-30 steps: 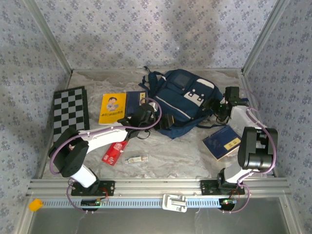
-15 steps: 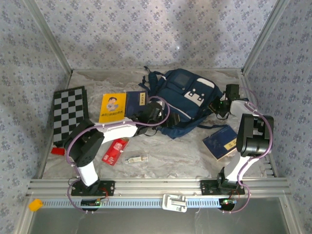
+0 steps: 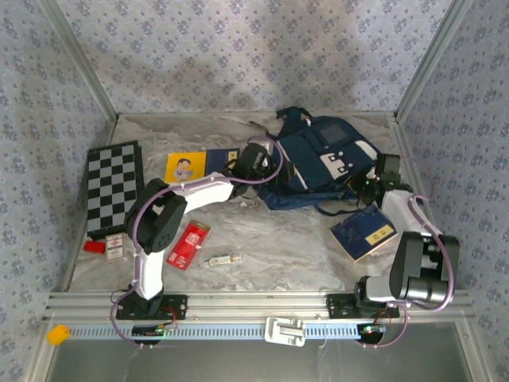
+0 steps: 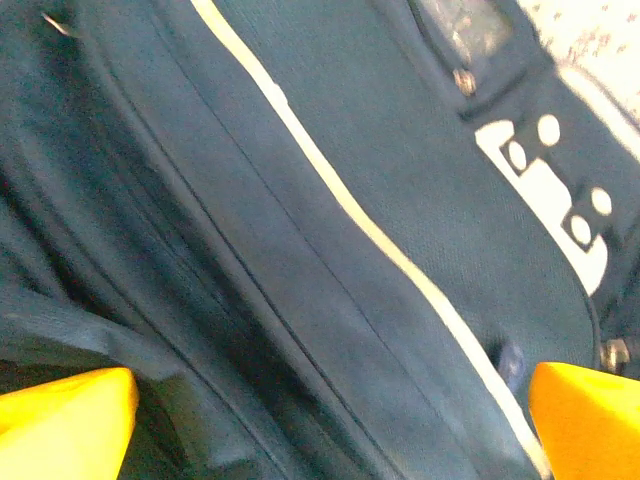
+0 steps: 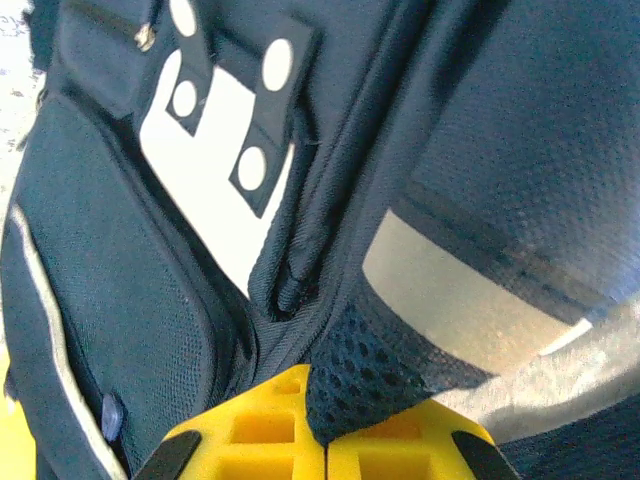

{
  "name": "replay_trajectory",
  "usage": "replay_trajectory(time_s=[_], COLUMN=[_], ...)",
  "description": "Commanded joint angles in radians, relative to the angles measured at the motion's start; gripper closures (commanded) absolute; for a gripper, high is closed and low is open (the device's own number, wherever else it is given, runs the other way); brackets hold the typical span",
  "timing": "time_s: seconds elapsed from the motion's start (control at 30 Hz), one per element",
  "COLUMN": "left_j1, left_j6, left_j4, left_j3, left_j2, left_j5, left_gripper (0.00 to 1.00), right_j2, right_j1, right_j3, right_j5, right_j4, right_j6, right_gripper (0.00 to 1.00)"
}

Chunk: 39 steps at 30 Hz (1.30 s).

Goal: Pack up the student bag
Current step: Unzip the student bag at the center of the table.

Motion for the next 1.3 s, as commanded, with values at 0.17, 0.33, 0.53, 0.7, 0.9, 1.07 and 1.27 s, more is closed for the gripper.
replay_trajectory(time_s=[0.17,0.33,0.53,0.7,0.9,1.07,1.27], left_j1=[0.08,0.062,-0.123,-0.295,-0.444,-0.463,-0.462], left_j6=[0.162,0.191,0.211,0.181,0.243,0.273,0.341], left_j4=[-0.099,-0.201,-0.158,-0.024,0.107,0.16,0.295], left_j3=[0.091,0.031,-0.167,-0.289,-0.276,-0.188,-0.127], left_j2=[-0.063,-0.204,-0.372,-0.391,-0.265,-0.102,0.036], left_j5=[0.034,0.019,-0.094,-0.19,-0.256,-0.248,-0.292], left_gripper=[0.0,0.01,0.08,0.18,0.31,0.35,0.36], right_j2=[-0.158,-0.189,-0.197,-0.215,-0.24,-0.28,-0.294], right_j1=[0.09,0.144,0.187,0.214,0.227,0.223,0.223], right_j3=[-0.061,-0.059,-0.056,-0.075,-0.093,-0.13,-0.139], right_j5=[0.106,0.169,0.193,0.203,0.198,0.191,0.169], right_j4=[0.053,0.053,0.036,0.051,0.045,0.074,0.069], right_j6=[0.247,0.339,0.405,0.443,0.46,0.49,0.498], right_gripper=[1.0,1.0,1.0,1.0,1.0,1.0,1.0])
